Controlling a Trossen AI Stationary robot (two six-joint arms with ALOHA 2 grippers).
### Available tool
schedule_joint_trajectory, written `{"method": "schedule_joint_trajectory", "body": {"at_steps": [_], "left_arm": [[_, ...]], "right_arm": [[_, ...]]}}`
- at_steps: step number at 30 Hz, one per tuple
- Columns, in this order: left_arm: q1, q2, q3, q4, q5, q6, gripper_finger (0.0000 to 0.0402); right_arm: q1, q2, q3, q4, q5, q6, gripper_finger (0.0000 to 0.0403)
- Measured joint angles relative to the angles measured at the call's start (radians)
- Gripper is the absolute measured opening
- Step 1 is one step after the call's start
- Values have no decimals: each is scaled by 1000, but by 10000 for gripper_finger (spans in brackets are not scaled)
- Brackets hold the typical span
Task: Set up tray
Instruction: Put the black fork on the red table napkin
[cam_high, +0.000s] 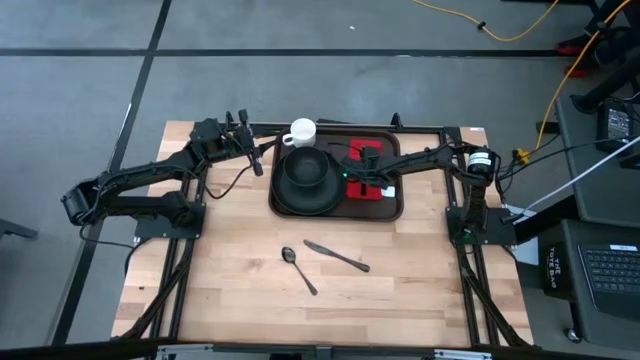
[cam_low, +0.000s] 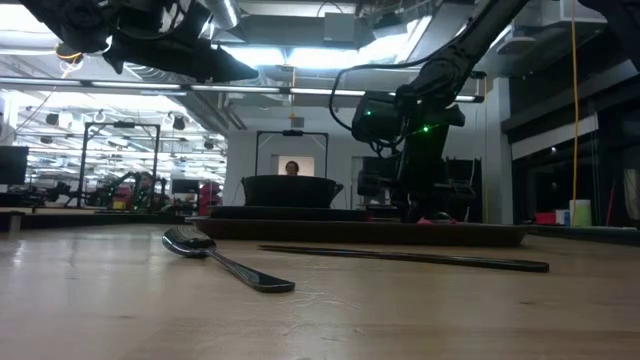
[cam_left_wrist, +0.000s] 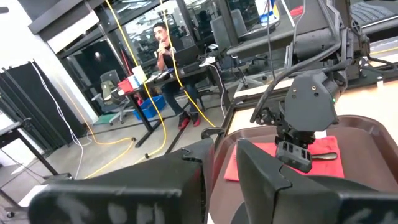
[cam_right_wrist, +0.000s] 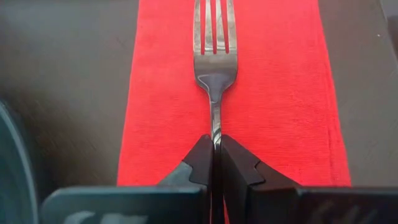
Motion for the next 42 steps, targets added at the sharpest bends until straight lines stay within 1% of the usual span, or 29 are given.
{"method": "schedule_joint_trajectory", "body": {"at_steps": [7,15,42], "left_arm": [[0,0,0,0,0,0,61],[0,0,0,0,0,0,61],[0,0,0,-1,0,0,61]], "right_arm": [[0,0,0,-3,-9,4,22],[0,0,0,-5,-12,20,36],[0,0,1,-21,-14,14,39]]}}
